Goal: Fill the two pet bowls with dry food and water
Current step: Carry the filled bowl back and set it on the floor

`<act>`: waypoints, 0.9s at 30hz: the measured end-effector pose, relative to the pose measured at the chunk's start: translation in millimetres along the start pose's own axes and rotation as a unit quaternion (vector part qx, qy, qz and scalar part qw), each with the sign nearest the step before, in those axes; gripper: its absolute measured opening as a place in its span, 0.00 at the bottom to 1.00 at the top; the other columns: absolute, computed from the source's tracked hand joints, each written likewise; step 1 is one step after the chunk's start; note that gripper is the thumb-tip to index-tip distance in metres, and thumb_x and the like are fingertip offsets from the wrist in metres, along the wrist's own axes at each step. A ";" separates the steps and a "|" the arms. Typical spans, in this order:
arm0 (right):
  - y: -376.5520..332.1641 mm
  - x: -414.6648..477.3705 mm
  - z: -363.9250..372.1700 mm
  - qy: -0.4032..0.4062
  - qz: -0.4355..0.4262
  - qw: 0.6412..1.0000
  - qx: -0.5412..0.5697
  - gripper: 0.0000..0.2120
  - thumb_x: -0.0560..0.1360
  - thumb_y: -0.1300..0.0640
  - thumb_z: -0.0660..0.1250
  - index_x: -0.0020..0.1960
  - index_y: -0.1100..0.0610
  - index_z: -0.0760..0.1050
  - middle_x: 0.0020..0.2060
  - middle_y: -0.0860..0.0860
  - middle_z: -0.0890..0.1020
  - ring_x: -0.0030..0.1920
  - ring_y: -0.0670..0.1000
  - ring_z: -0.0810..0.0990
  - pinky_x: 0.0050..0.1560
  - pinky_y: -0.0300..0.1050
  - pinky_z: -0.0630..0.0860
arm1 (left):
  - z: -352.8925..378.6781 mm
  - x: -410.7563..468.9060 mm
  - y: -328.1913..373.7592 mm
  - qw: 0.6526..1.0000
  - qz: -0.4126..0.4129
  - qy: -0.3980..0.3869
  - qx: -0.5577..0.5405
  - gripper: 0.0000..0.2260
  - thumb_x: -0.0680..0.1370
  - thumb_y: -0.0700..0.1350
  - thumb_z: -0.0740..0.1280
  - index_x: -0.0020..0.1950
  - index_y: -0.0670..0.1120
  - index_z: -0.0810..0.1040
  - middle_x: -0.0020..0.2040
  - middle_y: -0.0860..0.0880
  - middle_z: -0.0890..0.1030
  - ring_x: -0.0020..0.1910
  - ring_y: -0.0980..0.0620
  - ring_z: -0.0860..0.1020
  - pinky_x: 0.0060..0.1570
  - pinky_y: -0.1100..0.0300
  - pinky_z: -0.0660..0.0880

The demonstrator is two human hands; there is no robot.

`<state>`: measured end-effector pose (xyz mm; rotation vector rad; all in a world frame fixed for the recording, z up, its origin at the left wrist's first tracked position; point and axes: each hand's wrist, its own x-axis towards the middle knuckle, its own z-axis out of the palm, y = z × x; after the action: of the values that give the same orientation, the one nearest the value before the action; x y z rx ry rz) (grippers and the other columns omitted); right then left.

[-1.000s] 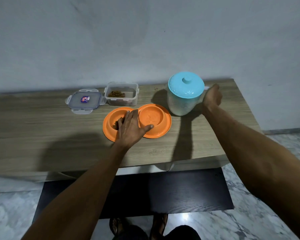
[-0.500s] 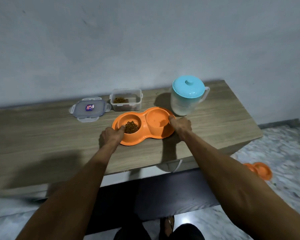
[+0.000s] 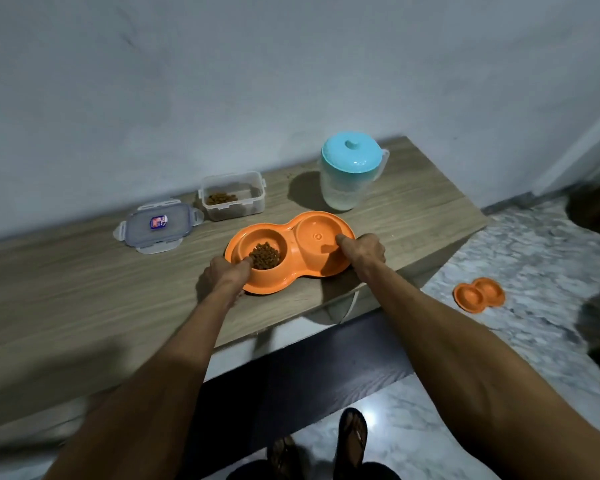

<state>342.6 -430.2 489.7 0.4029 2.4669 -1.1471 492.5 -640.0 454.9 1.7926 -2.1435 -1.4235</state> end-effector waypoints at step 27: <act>189.8 101.9 -442.9 0.147 0.026 0.979 0.141 0.29 0.60 0.41 0.71 0.53 0.60 0.78 0.52 0.60 0.82 0.52 0.63 0.82 0.49 0.52 0.81 | 308.5 -345.7 201.7 0.973 0.204 -0.107 0.029 0.18 0.72 0.52 0.73 0.48 0.39 0.76 0.50 0.39 0.82 0.39 0.40 0.82 0.27 0.58 0.74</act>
<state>231.3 41.5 577.9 0.7639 2.5202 -1.5176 293.9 -191.7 577.5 1.1519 -2.4882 -1.5108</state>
